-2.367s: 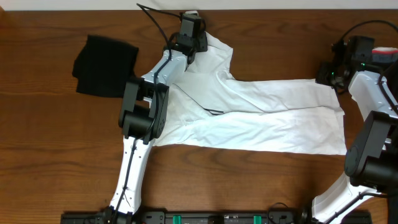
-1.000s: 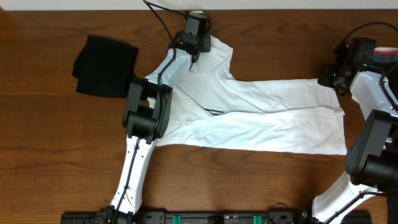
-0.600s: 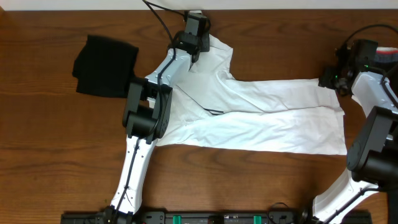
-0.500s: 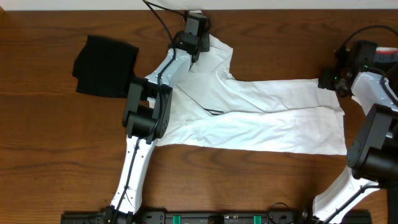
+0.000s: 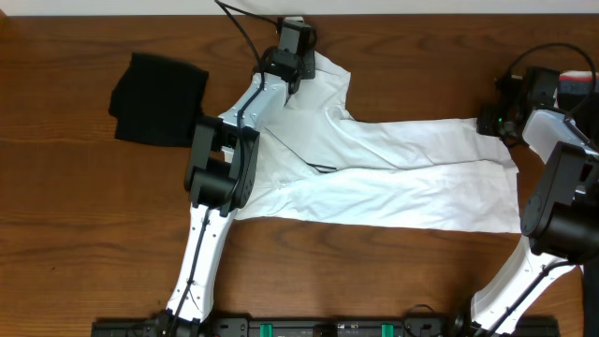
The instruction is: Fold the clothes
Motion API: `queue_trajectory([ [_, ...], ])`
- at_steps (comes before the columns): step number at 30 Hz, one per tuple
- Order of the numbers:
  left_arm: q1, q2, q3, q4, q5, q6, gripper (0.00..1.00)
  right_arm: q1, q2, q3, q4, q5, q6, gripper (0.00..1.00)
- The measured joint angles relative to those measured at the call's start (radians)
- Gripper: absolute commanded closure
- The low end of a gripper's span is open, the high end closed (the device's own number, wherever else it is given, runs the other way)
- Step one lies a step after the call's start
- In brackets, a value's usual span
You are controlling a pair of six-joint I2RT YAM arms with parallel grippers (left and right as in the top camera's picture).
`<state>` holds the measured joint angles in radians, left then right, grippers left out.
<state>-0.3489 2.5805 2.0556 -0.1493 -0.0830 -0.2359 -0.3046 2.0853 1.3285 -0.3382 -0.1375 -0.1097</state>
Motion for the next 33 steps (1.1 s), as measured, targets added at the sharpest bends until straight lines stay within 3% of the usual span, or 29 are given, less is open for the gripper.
queue_trajectory([
  [1,0.000,0.000,0.000,-0.001,0.000,0.000,0.89,0.000,0.001,0.000,0.002,-0.003,0.000,0.99],
  [16,0.008,-0.140,0.000,-0.192,0.000,0.002,0.93,0.000,0.003,0.000,0.026,-0.024,-0.007,0.99],
  [25,0.052,-0.270,0.006,-0.486,-0.003,0.002,0.94,0.000,-0.010,0.000,-0.035,-0.062,-0.013,0.99],
  [27,0.058,-0.271,0.006,-0.511,-0.001,0.000,0.87,0.000,-0.023,0.000,-0.047,-0.067,-0.014,0.98],
  [29,0.060,-0.271,0.006,-0.499,0.024,-0.002,0.62,0.000,-0.040,0.000,-0.047,-0.069,-0.014,0.94],
  [33,0.057,-0.271,0.006,-0.391,0.090,-0.026,0.48,0.000,-0.059,0.000,-0.046,-0.069,-0.019,0.93],
])
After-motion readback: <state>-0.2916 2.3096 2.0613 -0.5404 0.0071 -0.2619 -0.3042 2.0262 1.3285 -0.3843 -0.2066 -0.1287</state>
